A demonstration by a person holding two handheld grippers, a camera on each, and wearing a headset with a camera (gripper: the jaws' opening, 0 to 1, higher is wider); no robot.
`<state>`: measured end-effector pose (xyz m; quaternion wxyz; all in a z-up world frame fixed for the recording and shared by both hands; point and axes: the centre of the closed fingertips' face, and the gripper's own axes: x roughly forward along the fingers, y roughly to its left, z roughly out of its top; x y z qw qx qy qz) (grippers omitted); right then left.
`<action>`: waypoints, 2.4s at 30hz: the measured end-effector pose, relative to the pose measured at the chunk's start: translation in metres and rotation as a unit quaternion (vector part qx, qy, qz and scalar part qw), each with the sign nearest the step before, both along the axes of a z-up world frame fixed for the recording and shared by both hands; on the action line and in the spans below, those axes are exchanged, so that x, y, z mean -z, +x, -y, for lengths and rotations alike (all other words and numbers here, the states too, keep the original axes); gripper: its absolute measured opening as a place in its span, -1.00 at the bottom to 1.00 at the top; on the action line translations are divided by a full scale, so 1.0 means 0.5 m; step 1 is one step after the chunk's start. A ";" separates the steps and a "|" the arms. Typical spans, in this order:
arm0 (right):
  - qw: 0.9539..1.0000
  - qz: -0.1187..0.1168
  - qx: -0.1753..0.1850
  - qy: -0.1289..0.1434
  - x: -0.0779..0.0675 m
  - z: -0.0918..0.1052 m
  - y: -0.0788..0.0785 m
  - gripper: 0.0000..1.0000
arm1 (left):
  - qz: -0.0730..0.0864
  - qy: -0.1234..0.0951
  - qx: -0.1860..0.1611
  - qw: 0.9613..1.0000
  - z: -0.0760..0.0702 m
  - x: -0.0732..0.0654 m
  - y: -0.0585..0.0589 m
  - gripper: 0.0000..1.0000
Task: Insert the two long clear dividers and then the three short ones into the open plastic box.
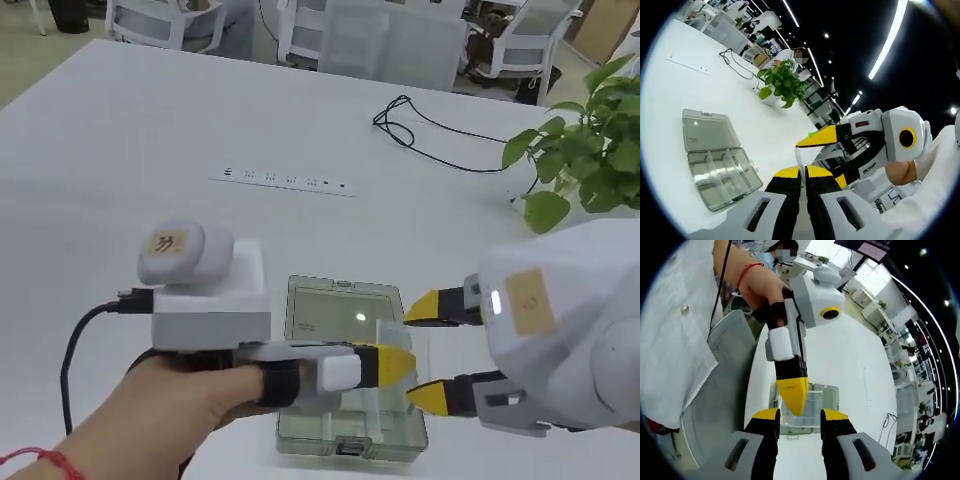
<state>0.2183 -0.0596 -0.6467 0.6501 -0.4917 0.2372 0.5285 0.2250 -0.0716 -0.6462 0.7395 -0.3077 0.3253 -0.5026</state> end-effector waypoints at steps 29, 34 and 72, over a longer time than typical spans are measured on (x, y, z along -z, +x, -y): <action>0.973 -0.191 -0.015 0.127 -0.074 -0.005 -0.025 -0.59 | 0.233 0.051 0.115 0.964 -0.009 -0.014 -0.063 -1.00; 0.963 -0.233 -0.028 0.129 -0.066 -0.010 -0.037 -0.69 | 0.293 0.053 0.145 0.944 -0.006 -0.023 -0.086 -1.00; 0.947 -0.291 -0.072 0.117 -0.040 -0.022 -0.088 -0.94 | 0.311 0.044 0.153 0.937 -0.012 -0.030 -0.094 -1.00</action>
